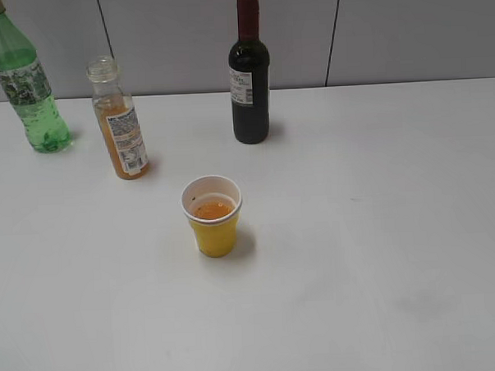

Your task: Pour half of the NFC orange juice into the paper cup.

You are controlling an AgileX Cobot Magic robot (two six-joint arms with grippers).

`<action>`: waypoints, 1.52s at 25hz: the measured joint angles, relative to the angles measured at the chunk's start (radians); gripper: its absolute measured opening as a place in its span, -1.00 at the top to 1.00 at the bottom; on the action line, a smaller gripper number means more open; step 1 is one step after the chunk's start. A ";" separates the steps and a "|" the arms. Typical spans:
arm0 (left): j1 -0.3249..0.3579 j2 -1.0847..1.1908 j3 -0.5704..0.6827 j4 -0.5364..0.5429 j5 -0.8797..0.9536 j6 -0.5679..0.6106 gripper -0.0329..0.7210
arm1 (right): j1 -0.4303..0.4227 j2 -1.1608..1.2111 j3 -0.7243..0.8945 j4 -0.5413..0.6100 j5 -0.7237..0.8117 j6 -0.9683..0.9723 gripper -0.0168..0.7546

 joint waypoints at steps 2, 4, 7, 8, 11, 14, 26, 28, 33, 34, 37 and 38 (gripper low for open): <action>0.000 -0.060 0.027 0.002 0.010 -0.001 -0.65 | 0.000 0.000 0.000 0.000 0.000 0.000 -0.52; 0.000 -0.121 0.052 0.009 0.013 -0.003 -0.65 | 0.000 0.000 0.000 0.000 0.000 0.000 -0.52; 0.000 -0.191 0.060 0.016 0.012 -0.005 -0.65 | 0.000 0.000 0.000 0.000 0.000 0.000 -0.52; 0.000 -0.214 0.061 0.017 0.010 -0.005 -0.65 | 0.000 0.000 0.000 0.000 0.000 0.000 -0.52; 0.000 -0.273 0.062 0.018 0.006 -0.005 -0.65 | 0.000 0.000 0.000 0.000 0.000 0.000 -0.52; 0.000 -0.326 0.062 0.018 0.001 -0.005 -0.65 | 0.000 0.000 0.000 0.000 0.000 0.000 -0.52; 0.000 -0.491 0.088 0.058 0.075 -0.047 -0.65 | 0.000 0.000 0.000 0.000 0.000 0.000 -0.52; 0.000 -0.503 0.089 0.063 0.080 -0.054 -0.65 | 0.000 0.000 0.000 0.000 0.000 0.000 -0.52; 0.000 -0.505 0.090 0.066 0.082 -0.057 -0.65 | 0.000 0.000 0.000 0.000 0.000 0.000 -0.52; 0.000 -0.505 0.090 0.066 0.082 -0.057 -0.65 | 0.000 0.000 0.000 0.000 0.000 0.000 -0.52; 0.000 -0.505 0.090 0.067 0.082 -0.057 -0.65 | 0.000 0.000 0.000 0.000 0.000 0.000 -0.52; 0.000 -0.505 0.090 0.067 0.082 -0.057 -0.65 | 0.000 0.000 0.000 0.000 0.000 0.000 -0.52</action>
